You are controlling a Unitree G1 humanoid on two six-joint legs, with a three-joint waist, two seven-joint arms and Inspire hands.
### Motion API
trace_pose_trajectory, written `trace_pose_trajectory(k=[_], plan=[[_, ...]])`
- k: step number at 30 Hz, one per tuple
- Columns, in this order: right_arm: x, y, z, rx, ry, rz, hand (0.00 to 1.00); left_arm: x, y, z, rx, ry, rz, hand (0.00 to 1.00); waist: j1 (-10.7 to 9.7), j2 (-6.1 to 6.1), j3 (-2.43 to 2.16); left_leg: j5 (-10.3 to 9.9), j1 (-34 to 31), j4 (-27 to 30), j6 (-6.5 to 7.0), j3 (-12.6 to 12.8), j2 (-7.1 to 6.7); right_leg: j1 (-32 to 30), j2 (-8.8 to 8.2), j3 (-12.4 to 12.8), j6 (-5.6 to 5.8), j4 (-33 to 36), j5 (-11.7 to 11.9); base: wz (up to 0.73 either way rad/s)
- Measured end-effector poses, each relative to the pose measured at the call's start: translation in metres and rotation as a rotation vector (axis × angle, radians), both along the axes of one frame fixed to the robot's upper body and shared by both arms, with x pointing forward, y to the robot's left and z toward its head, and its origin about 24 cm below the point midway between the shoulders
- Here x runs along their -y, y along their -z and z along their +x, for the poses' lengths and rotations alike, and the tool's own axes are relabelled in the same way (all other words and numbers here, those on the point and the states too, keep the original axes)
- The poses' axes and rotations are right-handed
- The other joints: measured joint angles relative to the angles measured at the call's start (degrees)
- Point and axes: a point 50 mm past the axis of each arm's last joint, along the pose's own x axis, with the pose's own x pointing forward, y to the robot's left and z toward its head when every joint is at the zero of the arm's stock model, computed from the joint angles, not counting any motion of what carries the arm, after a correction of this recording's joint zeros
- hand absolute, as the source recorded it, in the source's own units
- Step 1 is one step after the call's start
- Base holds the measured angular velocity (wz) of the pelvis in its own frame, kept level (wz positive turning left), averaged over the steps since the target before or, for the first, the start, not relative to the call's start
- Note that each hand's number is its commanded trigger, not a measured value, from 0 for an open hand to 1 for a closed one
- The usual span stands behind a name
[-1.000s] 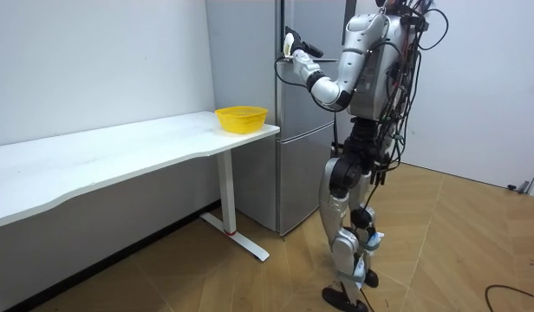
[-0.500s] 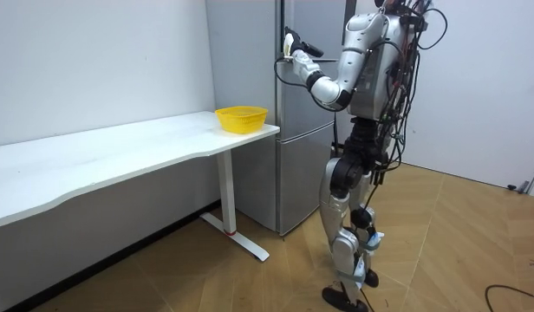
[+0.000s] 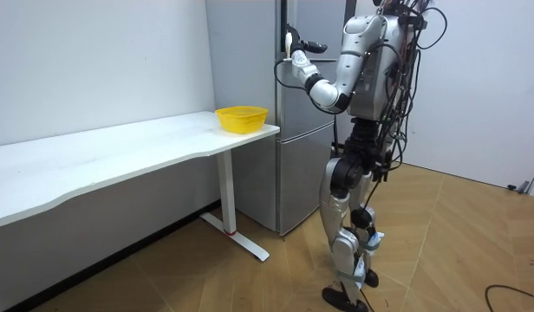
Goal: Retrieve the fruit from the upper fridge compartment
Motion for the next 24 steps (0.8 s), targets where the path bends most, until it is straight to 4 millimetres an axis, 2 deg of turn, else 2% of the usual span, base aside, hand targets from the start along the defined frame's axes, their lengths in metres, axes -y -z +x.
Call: trace_pose_trajectory(k=[9, 19, 24], plan=[[-0.0007, 0.0002, -0.0007, -0.017, -0.041, 0.009, 0.00, -0.0015, 0.0010, 0.0006, 0.005, 0.019, -0.011, 0.00, 0.10, 0.34, 0.13, 0.00, -0.04, 0.02, 0.00, 0.04, 0.01, -0.27, -0.03, 0.14, 0.00, 0.32, 0.00, 0.00], [-0.0012, 0.0006, -0.0008, -0.053, -0.067, 0.023, 0.00, -0.0014, 0.0053, 0.0035, -0.018, 0.036, -0.053, 0.00, -0.04, 0.49, 0.14, 0.00, -0.13, -0.05, 0.01, 0.64, -0.06, -0.65, 0.13, 3.12, 0.02, 0.79, 0.00, -0.01], [-0.0014, 0.0008, -0.0009, -0.077, -0.082, 0.028, 0.00, -0.0005, 0.0052, 0.0032, -0.015, 0.043, -0.054, 0.00, -0.09, 0.35, 0.16, -0.01, -0.30, -0.11, 0.04, 0.68, -0.08, -0.74, 0.13, 3.18, 0.07, 0.73, -0.03, 0.00]])
